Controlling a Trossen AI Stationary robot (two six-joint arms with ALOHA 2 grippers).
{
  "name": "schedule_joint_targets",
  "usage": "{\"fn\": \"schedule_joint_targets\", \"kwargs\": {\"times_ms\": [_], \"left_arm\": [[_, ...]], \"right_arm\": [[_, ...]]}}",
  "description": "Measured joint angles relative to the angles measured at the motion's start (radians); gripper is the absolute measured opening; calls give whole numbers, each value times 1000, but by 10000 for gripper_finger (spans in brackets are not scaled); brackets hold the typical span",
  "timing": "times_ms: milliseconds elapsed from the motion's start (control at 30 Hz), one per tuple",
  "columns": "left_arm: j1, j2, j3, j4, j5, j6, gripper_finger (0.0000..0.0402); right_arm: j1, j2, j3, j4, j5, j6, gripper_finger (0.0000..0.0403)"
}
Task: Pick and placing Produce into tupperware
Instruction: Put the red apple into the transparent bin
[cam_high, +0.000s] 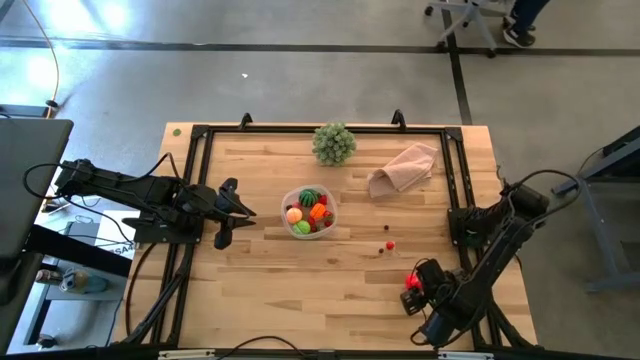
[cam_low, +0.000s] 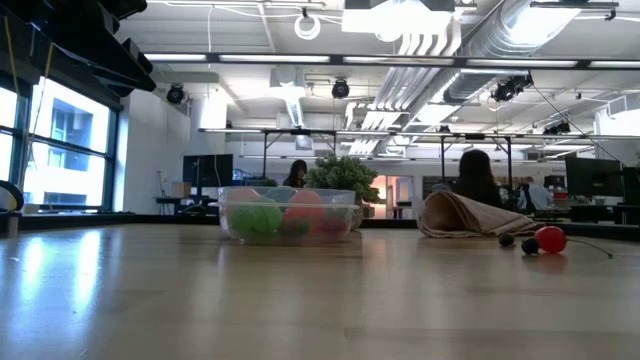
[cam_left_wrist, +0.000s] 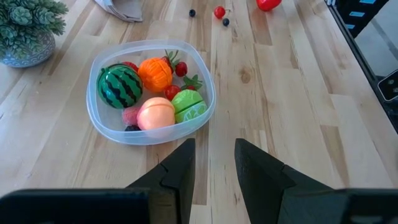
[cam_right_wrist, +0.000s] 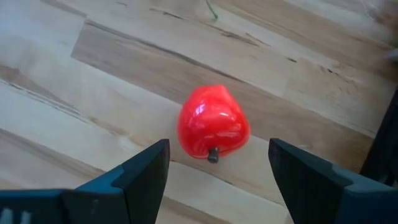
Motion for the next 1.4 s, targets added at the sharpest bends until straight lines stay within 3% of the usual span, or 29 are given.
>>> {"fn": "schedule_joint_targets", "kwargs": {"times_ms": [333,833,1233,1400], "left_arm": [[0,0,0,0,0,0,101],[0,0,0,0,0,0,101],[0,0,0,0,0,0,101],[0,0,0,0,0,0,101]], "right_arm": [[1,0,0,4,46,0,264],[3,71,0,7,9,30,266],[8,73,-3,7,18,27,345],[8,73,-106,141,-7,25,351]]}}
